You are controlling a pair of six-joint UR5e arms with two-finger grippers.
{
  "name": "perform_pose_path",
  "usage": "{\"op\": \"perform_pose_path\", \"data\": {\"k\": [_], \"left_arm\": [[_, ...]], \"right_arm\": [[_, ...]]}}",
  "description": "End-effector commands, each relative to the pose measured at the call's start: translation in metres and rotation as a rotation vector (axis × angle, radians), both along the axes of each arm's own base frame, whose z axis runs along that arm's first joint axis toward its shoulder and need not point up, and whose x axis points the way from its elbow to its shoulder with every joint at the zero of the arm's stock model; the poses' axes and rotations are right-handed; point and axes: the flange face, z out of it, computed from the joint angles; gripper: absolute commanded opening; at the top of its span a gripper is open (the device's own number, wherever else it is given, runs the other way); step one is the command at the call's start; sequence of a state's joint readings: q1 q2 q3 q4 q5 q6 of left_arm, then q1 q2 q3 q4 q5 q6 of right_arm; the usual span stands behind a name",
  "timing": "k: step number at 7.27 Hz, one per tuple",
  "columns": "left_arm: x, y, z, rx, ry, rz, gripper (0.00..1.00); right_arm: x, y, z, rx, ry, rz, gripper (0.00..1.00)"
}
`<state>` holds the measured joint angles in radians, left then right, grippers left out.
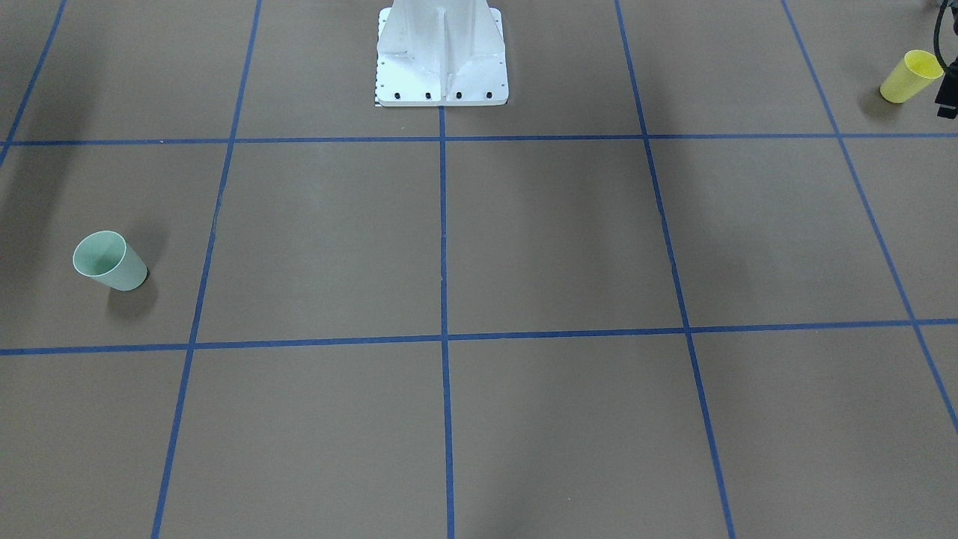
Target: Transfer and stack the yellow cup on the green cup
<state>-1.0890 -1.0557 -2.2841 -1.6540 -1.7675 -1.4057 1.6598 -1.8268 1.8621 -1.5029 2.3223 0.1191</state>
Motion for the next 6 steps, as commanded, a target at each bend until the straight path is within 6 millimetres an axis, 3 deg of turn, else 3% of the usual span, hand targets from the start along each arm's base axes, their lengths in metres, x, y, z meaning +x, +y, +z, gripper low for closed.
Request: {"op": "perform_pose_path", "data": {"k": [1, 2, 5, 6], "left_arm": [[0.040, 0.018, 0.017, -0.147, -0.108, -0.084, 1.00], [0.065, 0.031, 0.031, -0.193, -0.245, -0.152, 1.00], [0.102, 0.074, 0.063, -0.318, -0.539, -0.269, 1.00], [0.110, 0.076, 0.075, -0.340, -0.610, -0.321, 1.00]], "right_arm": [[0.000, 0.001, 0.001, -0.001, 0.001, 0.001, 0.99], [0.000, 0.002, 0.002, -0.003, 0.001, -0.001, 0.99], [-0.001, 0.008, 0.007, -0.016, -0.005, 0.000, 0.99], [-0.001, 0.008, 0.007, -0.017, -0.005, 0.000, 0.99]]}}
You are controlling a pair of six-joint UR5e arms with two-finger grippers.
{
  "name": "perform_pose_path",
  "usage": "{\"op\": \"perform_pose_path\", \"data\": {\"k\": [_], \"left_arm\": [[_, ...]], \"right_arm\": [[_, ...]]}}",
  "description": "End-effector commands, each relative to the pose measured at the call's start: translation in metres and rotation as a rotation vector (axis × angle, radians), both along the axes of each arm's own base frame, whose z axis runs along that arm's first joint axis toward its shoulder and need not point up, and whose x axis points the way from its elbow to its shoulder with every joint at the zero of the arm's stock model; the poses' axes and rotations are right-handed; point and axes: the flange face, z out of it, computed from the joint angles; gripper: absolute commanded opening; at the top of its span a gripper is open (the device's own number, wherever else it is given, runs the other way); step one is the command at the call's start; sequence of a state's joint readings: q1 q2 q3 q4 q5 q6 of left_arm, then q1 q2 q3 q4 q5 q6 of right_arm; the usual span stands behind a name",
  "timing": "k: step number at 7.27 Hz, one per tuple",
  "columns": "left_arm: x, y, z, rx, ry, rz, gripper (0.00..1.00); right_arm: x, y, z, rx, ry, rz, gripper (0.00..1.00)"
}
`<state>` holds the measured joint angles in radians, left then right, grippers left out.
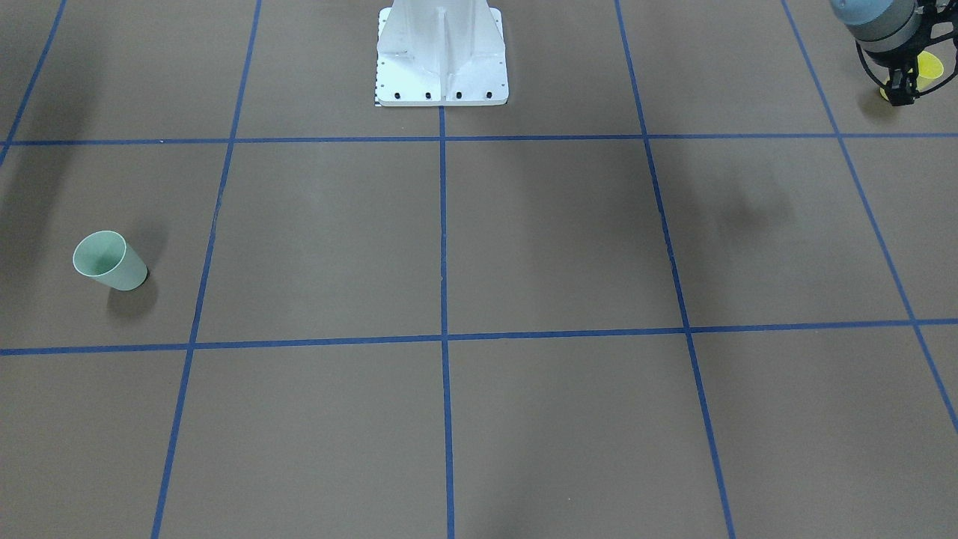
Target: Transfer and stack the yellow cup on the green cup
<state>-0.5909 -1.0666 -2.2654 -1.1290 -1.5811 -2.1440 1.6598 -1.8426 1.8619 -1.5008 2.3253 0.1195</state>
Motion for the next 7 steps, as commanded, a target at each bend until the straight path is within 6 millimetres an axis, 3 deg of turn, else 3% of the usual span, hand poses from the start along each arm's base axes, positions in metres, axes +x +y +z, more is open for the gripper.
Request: {"op": "perform_pose_path", "data": {"k": [1, 2, 4, 5, 7], "left_arm": [[0.013, 0.013, 0.037, -0.052, -0.194, -0.087, 1.00], [0.021, 0.011, 0.066, -0.062, -0.258, -0.136, 1.00], [0.041, 0.012, 0.100, -0.062, -0.338, -0.213, 1.00], [0.054, 0.022, 0.117, -0.083, -0.385, -0.246, 1.00], [0.082, 0.047, 0.134, -0.145, -0.419, -0.314, 1.00]], "right_arm": [[0.000, 0.001, 0.001, -0.002, 0.000, 0.000, 0.99], [0.000, 0.002, 0.001, -0.003, -0.002, 0.000, 0.99], [-0.001, 0.006, 0.006, -0.014, -0.003, 0.000, 0.99], [-0.001, 0.006, 0.004, -0.011, -0.003, 0.000, 0.99], [-0.001, 0.006, 0.004, -0.011, -0.003, 0.000, 0.99]]}}
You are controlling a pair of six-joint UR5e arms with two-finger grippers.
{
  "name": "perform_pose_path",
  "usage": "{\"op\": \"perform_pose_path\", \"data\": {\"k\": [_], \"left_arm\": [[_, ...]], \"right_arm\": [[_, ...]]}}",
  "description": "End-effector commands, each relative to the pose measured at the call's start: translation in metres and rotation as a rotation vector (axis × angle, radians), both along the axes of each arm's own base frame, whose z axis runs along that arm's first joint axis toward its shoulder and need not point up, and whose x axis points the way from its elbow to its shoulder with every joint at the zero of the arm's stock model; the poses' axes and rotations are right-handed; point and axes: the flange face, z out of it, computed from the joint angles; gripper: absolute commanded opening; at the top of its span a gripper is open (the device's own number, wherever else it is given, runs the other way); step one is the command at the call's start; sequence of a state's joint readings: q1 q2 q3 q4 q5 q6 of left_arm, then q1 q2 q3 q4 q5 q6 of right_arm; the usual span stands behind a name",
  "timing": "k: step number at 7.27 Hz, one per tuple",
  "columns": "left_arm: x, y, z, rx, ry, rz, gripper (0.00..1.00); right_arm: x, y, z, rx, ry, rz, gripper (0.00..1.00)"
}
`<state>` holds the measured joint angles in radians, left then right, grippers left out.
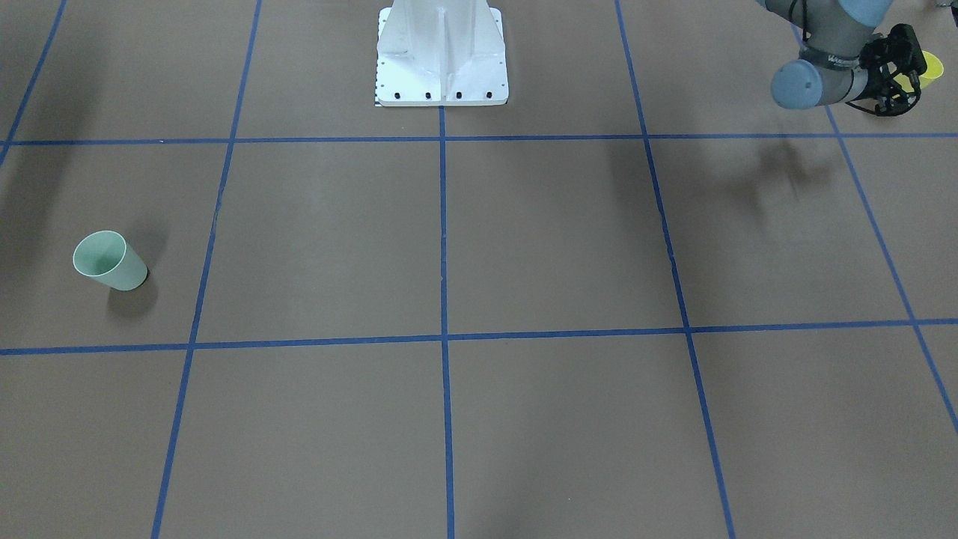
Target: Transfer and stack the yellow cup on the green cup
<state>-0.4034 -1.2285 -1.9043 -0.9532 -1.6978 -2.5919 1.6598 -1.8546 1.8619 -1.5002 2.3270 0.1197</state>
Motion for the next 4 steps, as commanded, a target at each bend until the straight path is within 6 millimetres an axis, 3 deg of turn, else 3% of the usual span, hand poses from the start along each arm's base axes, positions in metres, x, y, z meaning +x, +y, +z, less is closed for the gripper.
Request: {"op": "perform_pose_path", "data": {"k": [1, 4], "left_arm": [[0.019, 0.022, 0.023, -0.047, -0.056, -0.058, 1.00], [0.028, 0.021, 0.066, -0.048, -0.104, -0.079, 1.00]], "right_arm": [[0.000, 0.000, 0.000, 0.001, 0.002, -0.001, 0.99], [0.000, 0.000, 0.001, -0.003, 0.001, 0.000, 0.99]]}}
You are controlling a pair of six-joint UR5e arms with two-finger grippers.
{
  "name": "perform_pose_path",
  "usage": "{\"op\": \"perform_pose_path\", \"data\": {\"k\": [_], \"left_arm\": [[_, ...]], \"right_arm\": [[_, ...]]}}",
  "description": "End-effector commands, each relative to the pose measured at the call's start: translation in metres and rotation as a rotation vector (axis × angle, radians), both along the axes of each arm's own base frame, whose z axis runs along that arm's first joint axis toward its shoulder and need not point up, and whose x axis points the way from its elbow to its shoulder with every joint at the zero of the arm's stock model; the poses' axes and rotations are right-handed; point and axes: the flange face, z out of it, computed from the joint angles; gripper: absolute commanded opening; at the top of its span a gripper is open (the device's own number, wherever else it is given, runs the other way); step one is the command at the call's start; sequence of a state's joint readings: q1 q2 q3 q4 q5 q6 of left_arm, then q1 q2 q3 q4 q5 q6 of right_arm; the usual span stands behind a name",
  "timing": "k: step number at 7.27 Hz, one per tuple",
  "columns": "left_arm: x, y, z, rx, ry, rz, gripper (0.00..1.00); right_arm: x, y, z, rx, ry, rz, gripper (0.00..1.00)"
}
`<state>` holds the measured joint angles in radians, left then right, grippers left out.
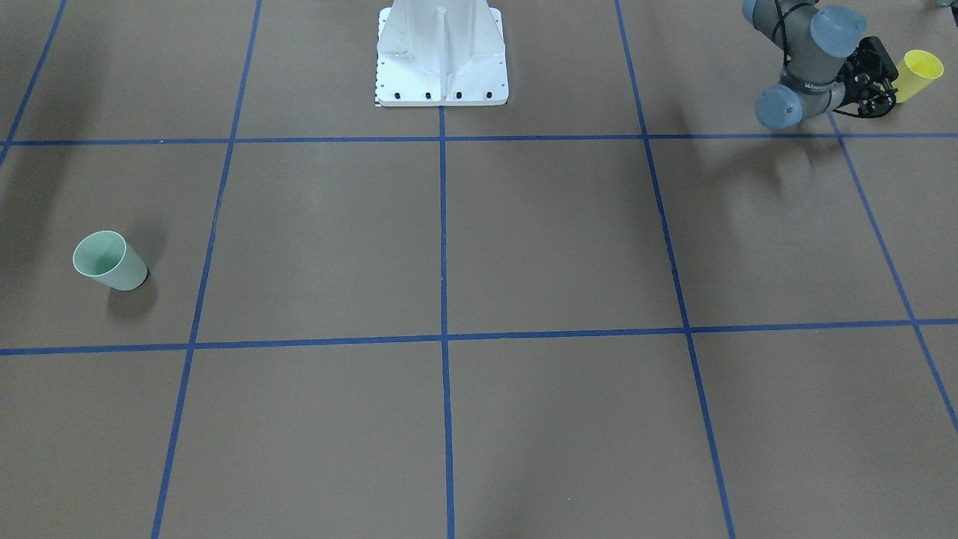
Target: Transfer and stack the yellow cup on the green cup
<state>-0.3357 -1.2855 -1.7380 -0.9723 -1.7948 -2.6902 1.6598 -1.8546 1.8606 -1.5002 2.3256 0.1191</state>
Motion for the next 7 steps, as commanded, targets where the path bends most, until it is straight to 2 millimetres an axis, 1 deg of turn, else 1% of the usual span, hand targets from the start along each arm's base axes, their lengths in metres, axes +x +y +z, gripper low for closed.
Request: {"op": "perform_pose_path", "data": {"k": [1, 2, 3, 6, 7], "left_arm": [[-0.002, 0.001, 0.030, 0.005, -0.023, -0.003, 1.00], [-0.006, 0.003, 0.044, 0.003, -0.033, 0.000, 1.00], [-0.008, 0.003, 0.051, 0.000, -0.037, 0.005, 1.00], [-0.031, 0.010, 0.092, -0.003, -0.066, 0.015, 1.00], [-0.036, 0.010, 0.097, 0.007, -0.075, 0.025, 1.00]], "right_arm": [[0.000, 0.000, 0.001, -0.002, 0.000, 0.000, 0.99], [0.000, 0.000, 0.001, -0.001, 0.002, -0.001, 0.99], [0.000, 0.000, 0.001, -0.002, 0.001, 0.000, 0.99], [0.000, 0.000, 0.001, -0.001, 0.002, -0.001, 0.99], [0.000, 0.000, 0.001, -0.001, 0.002, -0.001, 0.99]]}}
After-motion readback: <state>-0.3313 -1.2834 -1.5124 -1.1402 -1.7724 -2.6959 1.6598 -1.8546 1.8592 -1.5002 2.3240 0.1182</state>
